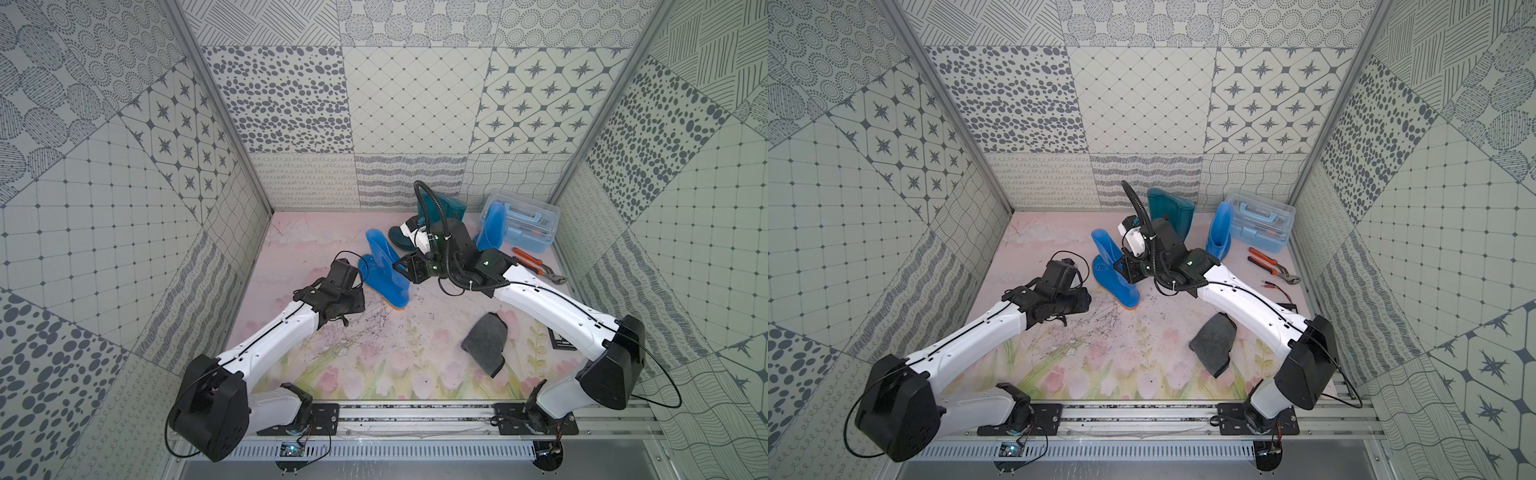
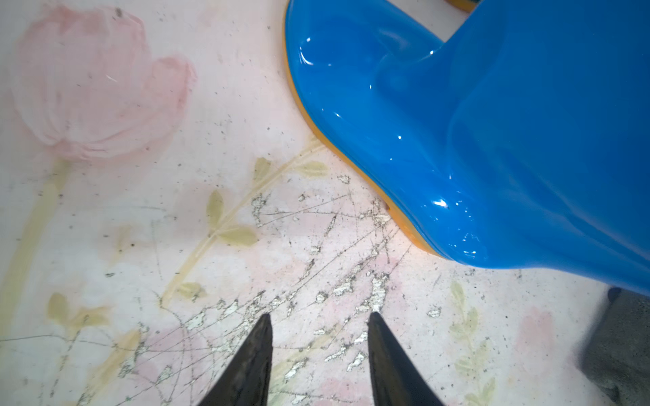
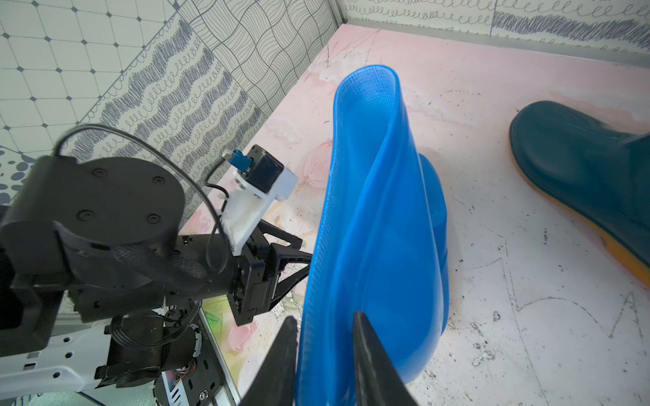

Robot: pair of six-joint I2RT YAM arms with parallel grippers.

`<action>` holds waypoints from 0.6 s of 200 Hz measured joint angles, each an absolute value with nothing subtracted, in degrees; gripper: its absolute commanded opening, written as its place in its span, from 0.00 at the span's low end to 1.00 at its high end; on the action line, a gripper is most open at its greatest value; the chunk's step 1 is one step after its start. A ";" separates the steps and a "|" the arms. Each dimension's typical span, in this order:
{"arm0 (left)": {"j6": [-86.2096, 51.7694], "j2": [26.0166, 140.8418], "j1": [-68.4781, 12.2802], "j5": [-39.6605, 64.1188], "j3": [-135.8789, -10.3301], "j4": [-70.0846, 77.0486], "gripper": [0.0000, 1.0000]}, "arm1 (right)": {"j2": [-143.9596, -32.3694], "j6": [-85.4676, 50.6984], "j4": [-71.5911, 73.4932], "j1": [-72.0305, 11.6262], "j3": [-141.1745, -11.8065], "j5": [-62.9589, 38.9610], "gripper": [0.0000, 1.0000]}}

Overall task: Wipe the rubber boots with a cloth
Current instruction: Place the rubber boot at the center of the board.

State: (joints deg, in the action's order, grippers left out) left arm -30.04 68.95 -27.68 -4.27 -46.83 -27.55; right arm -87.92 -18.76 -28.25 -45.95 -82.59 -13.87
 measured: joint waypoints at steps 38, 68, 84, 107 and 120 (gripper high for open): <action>-30.02 65.87 -26.85 -6.72 -46.81 -29.45 0.47 | -87.33 -18.87 -28.36 -46.54 -82.59 -13.02 0.39; -30.06 66.11 -26.57 -7.11 -46.48 -29.65 0.47 | -85.78 -18.79 -28.53 -46.50 -82.61 -11.20 0.49; -30.06 66.41 -26.57 -7.25 -46.37 -29.80 0.47 | -85.36 -18.57 -28.71 -46.54 -82.85 -10.26 0.51; -30.06 66.67 -26.55 -7.44 -46.37 -29.80 0.47 | -85.34 -18.52 -29.02 -46.54 -82.91 -9.43 0.55; -30.06 66.67 -26.52 -7.53 -46.37 -29.80 0.48 | -85.34 -18.48 -29.06 -46.52 -82.91 -8.99 0.60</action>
State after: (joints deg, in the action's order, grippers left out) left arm -30.06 66.67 -26.52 -7.53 -46.37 -29.80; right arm -85.34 -18.48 -29.06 -46.52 -82.91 -8.99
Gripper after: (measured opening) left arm 0.472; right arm 0.555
